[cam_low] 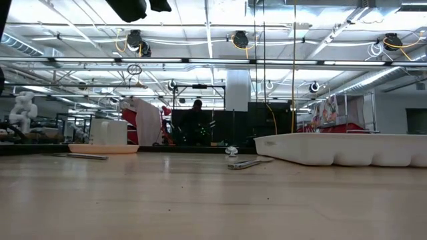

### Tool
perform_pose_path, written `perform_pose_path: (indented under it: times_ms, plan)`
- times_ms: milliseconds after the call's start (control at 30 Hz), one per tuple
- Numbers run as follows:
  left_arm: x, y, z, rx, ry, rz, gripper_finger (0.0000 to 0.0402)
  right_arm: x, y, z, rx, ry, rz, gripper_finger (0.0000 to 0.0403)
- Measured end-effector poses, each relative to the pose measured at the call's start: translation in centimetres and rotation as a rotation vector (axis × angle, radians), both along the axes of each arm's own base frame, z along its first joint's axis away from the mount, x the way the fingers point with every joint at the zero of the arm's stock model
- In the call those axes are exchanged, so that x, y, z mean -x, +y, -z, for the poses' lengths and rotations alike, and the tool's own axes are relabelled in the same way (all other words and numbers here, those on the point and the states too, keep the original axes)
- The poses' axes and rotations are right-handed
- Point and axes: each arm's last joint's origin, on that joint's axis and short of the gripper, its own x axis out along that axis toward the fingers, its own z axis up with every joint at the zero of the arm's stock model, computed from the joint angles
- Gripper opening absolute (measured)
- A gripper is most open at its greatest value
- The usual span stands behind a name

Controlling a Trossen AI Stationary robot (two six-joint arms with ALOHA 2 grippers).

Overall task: Sort silverware
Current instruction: Put the silver spoon into the silverware rack

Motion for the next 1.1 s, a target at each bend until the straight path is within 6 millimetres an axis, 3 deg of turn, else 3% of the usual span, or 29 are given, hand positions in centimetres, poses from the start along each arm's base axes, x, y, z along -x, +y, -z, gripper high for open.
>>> perform_pose_path:
  times_ms: [333, 667, 900, 1100]
  plan:
    - [-0.3, 0.2, 0.3, 0.05, 0.076, -0.012, 0.0074, 0.0, 0.0, 0.0, 0.001, 0.003, -0.01, 0.0001]
    - [-0.3, 0.0, 0.3, 0.052, 0.096, 0.015, 0.0163, 0.3, 0.1, -0.3, -0.044, 0.023, -0.027, 0.0]
    - [0.5, 0.0, -0.5, 0.029, 0.102, 0.106, 0.0212, 3.2, 0.1, -2.3, -0.112, 0.034, -0.058, 0.0]
    - [0.6, 0.6, -0.7, 0.021, 0.113, 0.093, 0.0219, 6.8, -1.4, -3.1, -0.156, 0.151, 0.013, 0.0]
